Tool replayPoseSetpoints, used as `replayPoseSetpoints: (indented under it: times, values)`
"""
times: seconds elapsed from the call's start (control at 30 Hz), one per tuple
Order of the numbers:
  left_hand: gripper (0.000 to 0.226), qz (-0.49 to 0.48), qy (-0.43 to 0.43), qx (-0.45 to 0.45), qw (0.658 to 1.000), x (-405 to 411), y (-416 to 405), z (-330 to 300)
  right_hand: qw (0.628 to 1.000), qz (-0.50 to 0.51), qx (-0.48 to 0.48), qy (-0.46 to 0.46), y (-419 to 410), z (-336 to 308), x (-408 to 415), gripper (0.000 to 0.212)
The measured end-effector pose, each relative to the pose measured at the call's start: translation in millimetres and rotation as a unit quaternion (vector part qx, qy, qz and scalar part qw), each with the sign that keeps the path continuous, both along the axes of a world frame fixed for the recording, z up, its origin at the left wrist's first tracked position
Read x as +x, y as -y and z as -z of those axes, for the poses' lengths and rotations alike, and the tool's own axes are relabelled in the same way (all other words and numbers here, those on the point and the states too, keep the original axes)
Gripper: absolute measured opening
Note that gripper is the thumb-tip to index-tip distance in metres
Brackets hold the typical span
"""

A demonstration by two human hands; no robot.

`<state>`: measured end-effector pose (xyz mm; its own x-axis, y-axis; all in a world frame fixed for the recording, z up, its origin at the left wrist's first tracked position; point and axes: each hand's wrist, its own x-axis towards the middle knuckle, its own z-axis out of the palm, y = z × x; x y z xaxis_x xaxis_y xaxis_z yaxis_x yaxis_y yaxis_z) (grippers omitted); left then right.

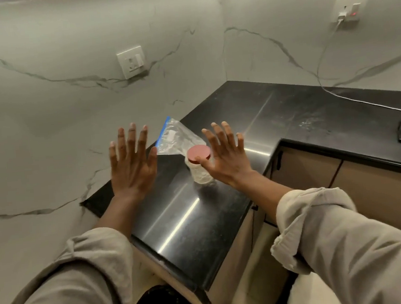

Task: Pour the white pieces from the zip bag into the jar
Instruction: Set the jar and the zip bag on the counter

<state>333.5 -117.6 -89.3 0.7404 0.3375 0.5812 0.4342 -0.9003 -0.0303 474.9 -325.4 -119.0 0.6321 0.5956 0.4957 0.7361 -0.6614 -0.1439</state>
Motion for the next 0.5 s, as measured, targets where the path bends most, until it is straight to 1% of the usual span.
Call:
replayPoseSetpoints:
  times: [0.13,0.27,0.5]
  values:
    - [0.063,0.01,0.002,-0.01,1.0,29,8,13,1.0,-0.001,-0.005,-0.018,18,6,22,0.079]
    - [0.065,0.019,-0.021,0.007,1.0,56,25,6,1.0,0.013,-0.002,-0.028,34,10,50,0.075]
    - [0.064,-0.003,-0.07,0.036,0.997,64,27,1,0.999,0.032,0.009,-0.029,35,26,77,0.075]
